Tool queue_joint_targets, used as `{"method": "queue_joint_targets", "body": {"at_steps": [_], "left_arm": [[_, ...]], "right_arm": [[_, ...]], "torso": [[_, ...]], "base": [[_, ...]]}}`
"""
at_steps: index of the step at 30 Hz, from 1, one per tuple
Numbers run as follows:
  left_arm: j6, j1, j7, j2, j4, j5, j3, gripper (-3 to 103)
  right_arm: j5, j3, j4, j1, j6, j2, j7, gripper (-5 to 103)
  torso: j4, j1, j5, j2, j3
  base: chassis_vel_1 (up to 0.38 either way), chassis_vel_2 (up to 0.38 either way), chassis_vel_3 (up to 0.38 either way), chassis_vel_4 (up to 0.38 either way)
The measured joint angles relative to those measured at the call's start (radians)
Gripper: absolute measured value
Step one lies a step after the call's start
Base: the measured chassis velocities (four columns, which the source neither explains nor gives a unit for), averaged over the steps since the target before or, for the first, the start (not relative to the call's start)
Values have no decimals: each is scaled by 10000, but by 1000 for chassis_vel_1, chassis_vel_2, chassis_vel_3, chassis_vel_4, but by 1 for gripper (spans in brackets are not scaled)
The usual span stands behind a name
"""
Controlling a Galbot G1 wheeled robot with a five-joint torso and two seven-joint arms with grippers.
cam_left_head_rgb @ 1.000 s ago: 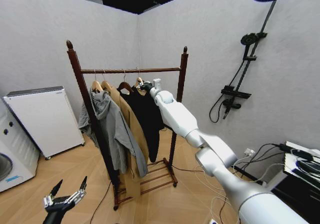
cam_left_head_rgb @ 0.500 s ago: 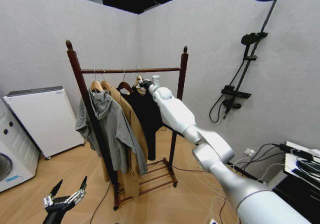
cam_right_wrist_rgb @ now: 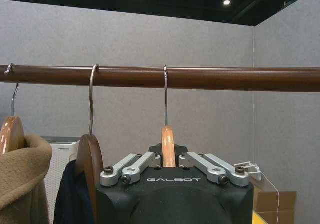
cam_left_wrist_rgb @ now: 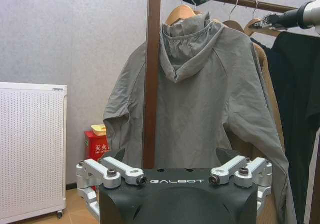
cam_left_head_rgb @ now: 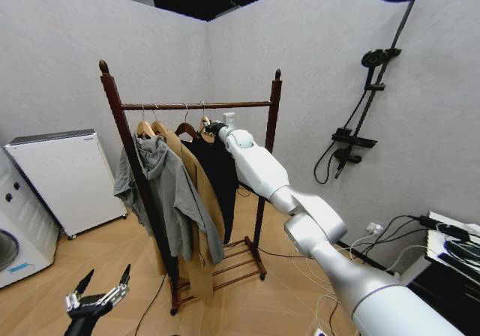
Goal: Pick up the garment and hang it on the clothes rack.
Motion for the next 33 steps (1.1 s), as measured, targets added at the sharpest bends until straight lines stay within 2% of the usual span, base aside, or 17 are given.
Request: {"method": "queue_joint_targets", "body": {"at_steps": [4, 5, 7, 8, 10, 11, 13, 14, 19, 21, 22, 24, 25, 27, 28, 31, 33], "left_arm": [[0, 0, 0, 0, 0, 0, 0, 100], [0, 0, 0, 0, 0, 0, 0, 100], [0, 1, 0, 0, 0, 0, 0, 100], [0, 0, 0, 0, 0, -1, 0, 100], [1, 0, -2, 0, 0, 0, 0, 100], [0, 0, 0, 0, 0, 0, 0, 100], [0, 0, 0, 0, 0, 0, 0, 100], [0, 0, 3, 0, -1, 0, 0, 100], [0, 0, 1, 0, 0, 0, 0, 100], [0, 0, -1, 0, -1, 0, 0, 100], [0, 0, -1, 0, -1, 0, 0, 100], [0, 0, 2, 0, -1, 0, 0, 100], [0, 0, 2, 0, -1, 0, 0, 100], [0, 0, -2, 0, 0, 0, 0, 100], [0, 0, -2, 0, 0, 0, 0, 100], [0, 0, 3, 0, 0, 0, 0, 100], [0, 0, 0, 0, 0, 0, 0, 100]], "right_arm": [[23, 52, 369, -176, -116, -28, 129, 8], [-61, 124, 768, -342, -148, -179, 122, 18], [-70, 150, 955, -414, -149, -291, 114, 18], [7, 139, 1597, -608, -178, -670, 201, 28], [60, 110, 1856, -685, -224, -819, 299, 28], [198, -11, 2810, -962, -455, -1378, 615, 40], [236, -38, 3218, -1103, -508, -1623, 704, 40], [358, -79, 4094, -1464, -611, -2100, 882, 51], [1096, 2, 6293, -2510, -934, -3230, 1421, 61], [1638, 470, 8134, -3716, -1118, -4507, 1780, 72], [1638, 470, 8134, -3716, -1118, -4507, 1780, 72], [2029, 1254, 10097, -5094, -1248, -5934, 2086, 83], [2029, 1254, 10097, -5094, -1248, -5934, 2086, 83], [2091, 2737, 12330, -7313, -1295, -7123, 2142, 97], [2091, 2737, 12330, -7313, -1295, -7123, 2142, 97], [2033, 4770, 14168, -10064, -1059, -7796, 2407, 100], [1830, 5779, 14899, -11443, -973, -7743, 2487, 100]], "torso": [[-1, 0, 0, -1, 0], [4, 1, -1, -1, 1], [4, 1, -1, -2, 1], [5, 1, 0, -1, 2], [2, 1, 0, -1, 1], [-1, 1, 1, -1, 1], [-2, 1, 2, -1, 0], [-3, 0, 3, -1, 1], [1, 0, 3, -1, 1], [9, 1, 2, -2, 1], [9, 1, 2, -2, 1], [-7, 2, 11, -1, 1], [-7, 2, 11, -1, 1], [-9, -2, 4, 1, -3], [-9, -2, 4, 1, -3], [-2, -1, 1, 0, -2], [1, -3, -7, 1, -3]], "base": [[0, 0, 0, 0], [0, 0, 0, 0], [0, 0, 0, 0], [0, 0, 0, 0], [0, 0, 0, 0], [0, 0, 0, 0], [0, 0, 0, 0], [0, 0, 0, 0], [0, 0, 0, 0], [0, 0, 0, 0], [0, 0, 0, 0], [0, 0, 0, 0], [0, 0, 0, 0], [0, 0, 0, 0], [0, 0, 0, 0], [0, 0, 0, 0], [0, 0, 0, 0]]}}
